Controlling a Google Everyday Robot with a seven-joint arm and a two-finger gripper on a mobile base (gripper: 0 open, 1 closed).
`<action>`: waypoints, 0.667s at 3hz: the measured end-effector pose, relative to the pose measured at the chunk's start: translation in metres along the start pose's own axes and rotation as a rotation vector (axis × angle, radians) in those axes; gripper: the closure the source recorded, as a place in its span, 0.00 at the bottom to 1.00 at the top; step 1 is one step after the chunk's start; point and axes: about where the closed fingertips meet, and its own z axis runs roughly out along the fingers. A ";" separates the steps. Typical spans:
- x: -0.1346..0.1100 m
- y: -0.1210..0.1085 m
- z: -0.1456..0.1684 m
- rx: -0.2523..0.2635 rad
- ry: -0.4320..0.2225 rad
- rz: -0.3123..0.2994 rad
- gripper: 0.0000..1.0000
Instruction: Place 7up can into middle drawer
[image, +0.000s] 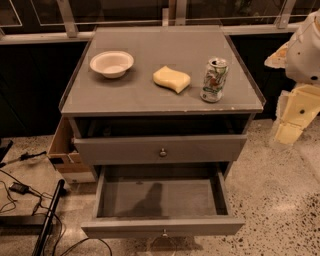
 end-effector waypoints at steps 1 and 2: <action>0.000 0.000 0.000 0.000 0.000 0.000 0.00; 0.000 -0.003 -0.001 0.012 0.000 0.010 0.00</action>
Offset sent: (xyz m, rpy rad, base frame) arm 0.0073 -0.0040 -0.0015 0.0003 -0.0043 -0.0305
